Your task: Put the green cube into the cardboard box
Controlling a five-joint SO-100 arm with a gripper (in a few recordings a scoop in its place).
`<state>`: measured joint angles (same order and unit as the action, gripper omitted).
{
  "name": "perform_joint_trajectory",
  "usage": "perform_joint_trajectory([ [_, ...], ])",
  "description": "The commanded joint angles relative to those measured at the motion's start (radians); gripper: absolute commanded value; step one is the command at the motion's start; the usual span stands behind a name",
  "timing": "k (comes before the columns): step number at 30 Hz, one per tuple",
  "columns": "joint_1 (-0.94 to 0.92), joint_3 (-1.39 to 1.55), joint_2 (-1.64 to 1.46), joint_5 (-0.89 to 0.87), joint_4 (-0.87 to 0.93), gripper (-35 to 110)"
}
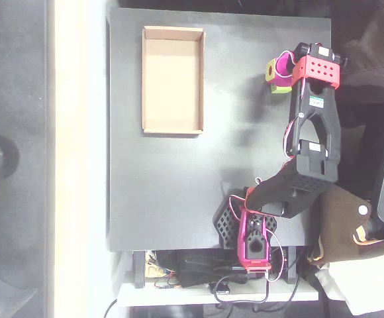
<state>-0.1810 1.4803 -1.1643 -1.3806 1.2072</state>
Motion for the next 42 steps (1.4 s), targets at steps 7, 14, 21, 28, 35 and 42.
perform_joint_trajectory([
  [7,0.000,-0.006,-0.011,-0.006,0.000,26],
  [14,-0.002,-0.012,-0.018,-0.006,0.005,8],
  [21,-0.003,-0.018,-0.020,-0.006,0.002,6],
  [28,-0.003,-0.020,-0.107,-0.006,0.002,6],
  [35,0.000,-0.020,-0.313,-0.005,0.003,6],
  [42,0.000,-0.015,-0.509,-0.005,0.011,6],
])
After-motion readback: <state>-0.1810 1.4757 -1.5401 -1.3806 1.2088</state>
